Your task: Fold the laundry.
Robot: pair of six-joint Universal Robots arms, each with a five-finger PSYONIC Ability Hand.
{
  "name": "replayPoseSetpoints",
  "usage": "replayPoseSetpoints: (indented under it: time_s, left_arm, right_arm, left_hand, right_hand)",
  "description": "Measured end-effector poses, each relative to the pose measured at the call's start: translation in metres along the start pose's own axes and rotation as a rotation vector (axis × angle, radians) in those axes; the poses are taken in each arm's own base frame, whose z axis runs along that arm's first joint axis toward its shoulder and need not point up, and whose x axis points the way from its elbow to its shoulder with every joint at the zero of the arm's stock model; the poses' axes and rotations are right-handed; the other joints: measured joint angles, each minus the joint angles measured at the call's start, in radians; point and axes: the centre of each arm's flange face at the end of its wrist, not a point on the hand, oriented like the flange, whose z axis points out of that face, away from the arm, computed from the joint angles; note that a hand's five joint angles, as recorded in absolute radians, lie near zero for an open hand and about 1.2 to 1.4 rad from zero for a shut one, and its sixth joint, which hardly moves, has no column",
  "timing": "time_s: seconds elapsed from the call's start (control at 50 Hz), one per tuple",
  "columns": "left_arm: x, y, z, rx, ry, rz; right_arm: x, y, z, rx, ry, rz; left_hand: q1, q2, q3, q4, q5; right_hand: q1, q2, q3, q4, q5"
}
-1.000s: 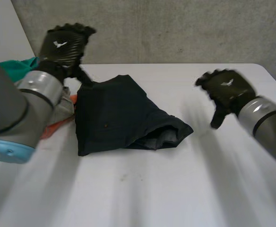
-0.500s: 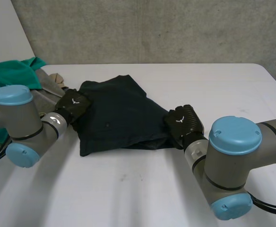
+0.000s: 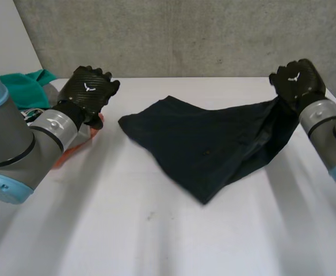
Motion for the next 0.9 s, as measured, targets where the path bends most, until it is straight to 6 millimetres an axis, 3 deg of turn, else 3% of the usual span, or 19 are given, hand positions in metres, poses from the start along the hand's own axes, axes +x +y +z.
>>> replayPoseSetpoints:
  time_s: [0.04,0.08,0.14,0.18,0.2,0.22,0.24,0.28,0.3,0.4,0.44,0.48,0.52,0.54,0.64,0.72,0.74,0.86,0.9]
  left_arm:
    - [0.0,-0.001,-0.001,0.003,-0.001,-0.014]
    - [0.0,-0.001,-0.002,0.001,0.0,-0.019]
    - [0.005,0.005,0.0,-0.014,0.013,-0.032]
    - [0.011,0.014,0.004,-0.034,0.03,-0.041]
    - [0.014,0.018,0.005,-0.043,0.037,-0.044]
    - [0.016,0.021,0.006,-0.05,0.043,-0.046]
    - [0.02,0.025,0.008,-0.059,0.052,-0.048]
    - [0.026,0.032,0.011,-0.074,0.068,-0.051]
    - [0.03,0.037,0.014,-0.08,0.076,-0.053]
    - [0.04,0.05,0.027,-0.091,0.09,-0.056]
    - [0.045,0.057,0.038,-0.089,0.091,-0.056]
    - [0.047,0.061,0.044,-0.088,0.091,-0.056]
    - [0.049,0.068,0.054,-0.083,0.089,-0.054]
    - [0.049,0.069,0.056,-0.082,0.089,-0.054]
    - [0.056,0.082,0.074,-0.066,0.099,-0.052]
    - [0.06,0.087,0.081,-0.055,0.112,-0.053]
    - [0.065,0.092,0.087,-0.04,0.132,-0.054]
    - [0.072,0.099,0.095,-0.015,0.166,-0.056]
    - [0.075,0.102,0.099,-0.004,0.176,-0.056]
  right_arm:
    - [0.008,0.016,0.025,0.041,0.029,-0.021]
    - [0.009,0.02,0.031,0.052,0.038,-0.026]
    - [0.014,0.041,0.057,0.096,0.091,-0.048]
    - [0.016,0.056,0.071,0.119,0.129,-0.059]
    - [0.016,0.062,0.075,0.122,0.14,-0.062]
    - [0.015,0.065,0.076,0.122,0.144,-0.062]
    - [0.014,0.068,0.077,0.121,0.148,-0.061]
    - [0.013,0.07,0.076,0.114,0.149,-0.058]
    - [0.012,0.07,0.072,0.1,0.145,-0.052]
    - [0.018,0.052,0.046,0.025,0.12,-0.025]
    - [0.023,0.035,0.022,-0.055,0.095,0.0]
    - [0.023,0.033,0.018,-0.068,0.09,0.005]
    - [0.02,0.012,-0.015,-0.19,0.03,0.063]
    - [0.019,0.01,-0.02,-0.206,0.02,0.075]
    - [-0.005,-0.012,-0.061,-0.347,-0.103,0.246]
    - [-0.019,-0.016,-0.072,-0.38,-0.146,0.329]
    - [-0.036,-0.02,-0.081,-0.399,-0.189,0.415]
    - [-0.071,-0.019,-0.088,-0.389,-0.248,0.498]
    - [-0.096,-0.015,-0.088,-0.372,-0.281,0.51]
  left_hand:
    - [0.0,0.0,0.0,0.0,0.0]
    - [0.0,0.0,0.0,0.0,0.0]
    - [0.0,0.0,0.0,0.0,0.0]
    - [0.0,0.0,0.0,0.0,0.0]
    - [0.0,0.0,0.0,-0.003,0.0]
    - [-0.001,-0.002,-0.002,-0.004,-0.002]
    - [-0.001,-0.002,-0.002,-0.004,-0.002]
    - [-0.013,-0.015,-0.018,-0.017,-0.016]
    - [-0.013,-0.016,-0.019,-0.019,-0.018]
    - [-0.013,-0.019,-0.019,-0.019,-0.02]
    - [-0.013,-0.019,-0.019,-0.019,-0.02]
    - [-0.013,-0.019,-0.019,-0.019,-0.02]
    - [-0.013,-0.02,-0.019,-0.022,-0.02]
    - [-0.013,-0.02,-0.019,-0.023,-0.02]
    - [-0.013,-0.02,-0.019,-0.023,-0.02]
    - [-0.013,-0.02,-0.019,-0.023,-0.02]
    - [-0.013,-0.02,-0.019,-0.023,-0.02]
    - [-0.01,-0.015,-0.015,-0.017,-0.004]
    - [0.007,0.018,0.01,0.023,0.036]
  right_hand:
    - [0.0,0.001,0.0,0.0,0.0]
    - [0.0,0.001,0.0,0.0,0.0]
    - [0.0,0.001,0.0,0.0,0.0]
    - [-0.165,-0.213,-0.214,-0.196,-0.177]
    - [-0.462,-0.521,-0.515,-0.516,-0.484]
    - [-0.462,-0.521,-0.515,-0.516,-0.484]
    - [-0.717,-0.796,-0.788,-0.788,-0.753]
    - [-0.717,-0.796,-0.788,-0.788,-0.753]
    - [-0.812,-0.948,-0.956,-0.946,-0.905]
    - [-0.814,-0.955,-0.968,-0.95,-0.915]
    - [-0.814,-0.955,-0.968,-0.95,-0.915]
    - [-0.814,-0.955,-0.968,-0.95,-0.915]
    - [-0.814,-0.955,-0.968,-0.95,-0.915]
    - [-0.814,-0.955,-0.968,-0.95,-0.915]
    - [-0.814,-0.955,-0.968,-0.95,-0.915]
    - [-0.814,-0.955,-0.968,-0.95,-0.915]
    - [-0.814,-0.955,-0.968,-0.95,-0.915]
    - [-0.814,-0.955,-0.968,-0.95,-0.915]
    - [-0.814,-0.955,-0.968,-0.95,-0.915]
